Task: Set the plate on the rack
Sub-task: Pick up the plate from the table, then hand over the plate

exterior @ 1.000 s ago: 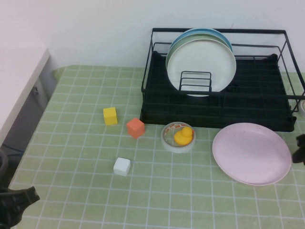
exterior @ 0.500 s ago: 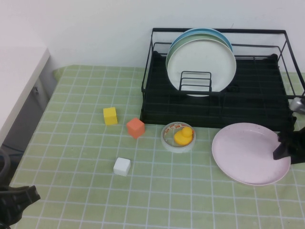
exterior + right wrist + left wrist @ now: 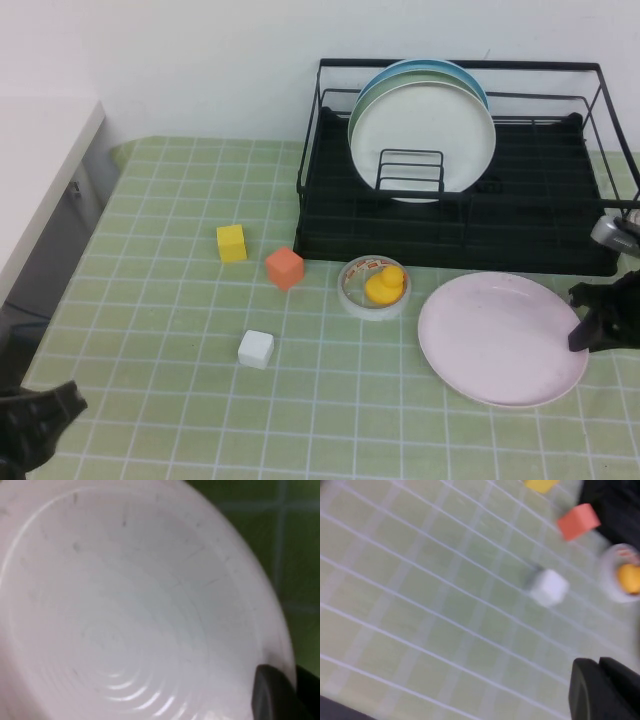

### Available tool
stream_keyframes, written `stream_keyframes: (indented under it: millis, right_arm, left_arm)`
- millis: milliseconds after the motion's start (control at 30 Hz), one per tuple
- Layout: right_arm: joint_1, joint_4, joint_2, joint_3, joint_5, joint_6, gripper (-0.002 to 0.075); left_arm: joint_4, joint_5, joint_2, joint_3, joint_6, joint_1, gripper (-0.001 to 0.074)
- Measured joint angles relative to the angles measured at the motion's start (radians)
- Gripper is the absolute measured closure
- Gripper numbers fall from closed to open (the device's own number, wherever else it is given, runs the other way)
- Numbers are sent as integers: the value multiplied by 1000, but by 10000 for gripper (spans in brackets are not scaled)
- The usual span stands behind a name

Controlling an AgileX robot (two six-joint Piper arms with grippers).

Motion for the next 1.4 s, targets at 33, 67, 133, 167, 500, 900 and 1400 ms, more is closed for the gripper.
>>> stream_keyframes:
  millis: [33,67,133,167,500,900,1400]
  right_arm:
    - [0,0,-11,0,21,0,709]
    - [0,0,-26,0,48,-2,711]
    - [5,-2,-68,0,95,-12,713]
    - [9,-2,-99,0,118,-25,713]
    - [244,6,-542,130,179,-74,713]
    - [532,65,-713,171,117,-63,714]
    - [580,365,-713,171,78,-349,710]
  left_arm:
    - [-53,4,0,0,1,0,736]
    - [-101,7,0,0,8,0,736]
    - [-218,12,0,0,49,0,736]
    - [-302,18,0,0,99,0,736]
    - [-1008,155,0,0,697,0,418]
    - [-1148,290,0,0,985,0,190]
    - [-1148,379,0,0,1170,0,585]
